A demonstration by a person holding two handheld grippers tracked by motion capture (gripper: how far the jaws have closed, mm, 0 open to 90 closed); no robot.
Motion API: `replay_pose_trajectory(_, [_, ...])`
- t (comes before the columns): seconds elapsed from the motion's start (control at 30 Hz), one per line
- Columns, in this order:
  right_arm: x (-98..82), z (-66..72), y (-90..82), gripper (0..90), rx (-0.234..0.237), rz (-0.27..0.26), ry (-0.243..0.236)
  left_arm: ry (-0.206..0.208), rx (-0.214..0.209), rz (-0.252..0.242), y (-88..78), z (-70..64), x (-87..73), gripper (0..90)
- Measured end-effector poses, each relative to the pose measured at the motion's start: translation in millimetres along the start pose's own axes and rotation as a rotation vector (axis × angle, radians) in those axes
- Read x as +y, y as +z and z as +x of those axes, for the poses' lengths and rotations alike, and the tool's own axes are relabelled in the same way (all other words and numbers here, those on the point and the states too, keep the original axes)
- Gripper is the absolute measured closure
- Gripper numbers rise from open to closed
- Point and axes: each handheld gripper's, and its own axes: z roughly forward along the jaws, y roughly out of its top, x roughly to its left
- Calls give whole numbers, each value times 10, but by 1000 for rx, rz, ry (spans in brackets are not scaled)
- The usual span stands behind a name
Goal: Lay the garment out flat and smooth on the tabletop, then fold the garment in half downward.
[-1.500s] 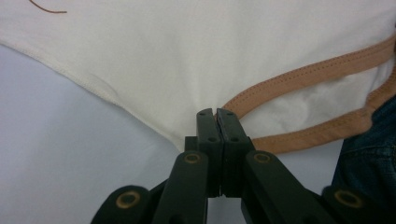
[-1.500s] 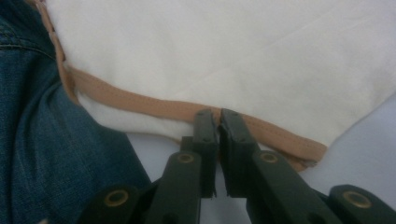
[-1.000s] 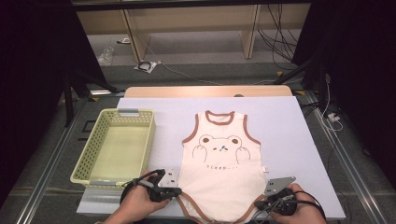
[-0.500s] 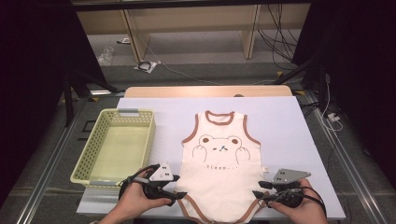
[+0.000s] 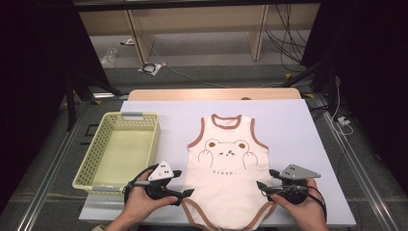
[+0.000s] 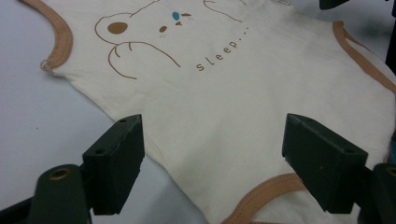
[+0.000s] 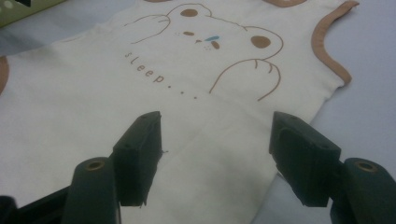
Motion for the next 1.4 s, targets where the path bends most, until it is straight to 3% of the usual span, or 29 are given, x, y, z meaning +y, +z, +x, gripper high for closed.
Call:
replay_pose_trajectory(0.23, [3,-35,8,352,-20,-38,12,-19,18,-22,-28,33,-1,237])
replay_pose_trajectory(0.43, [-16,-50,-45,330,-37,-46,28,-4,28,-16,-16,11,2,249])
replay_pose_trajectory(0.97, [-49,-54,-127,310,-43,-74,25,-2,53,-33,-43,-11,20,247])
replay_pose_trajectory(1.23, [-18,-54,-138,287,-56,-122,24,-16,39,-39,-35,14,0,251])
replay_pose_trajectory(1.4, [-30,-41,-151,288,-56,-122,13,-17,60,-46,-43,5,10,256])
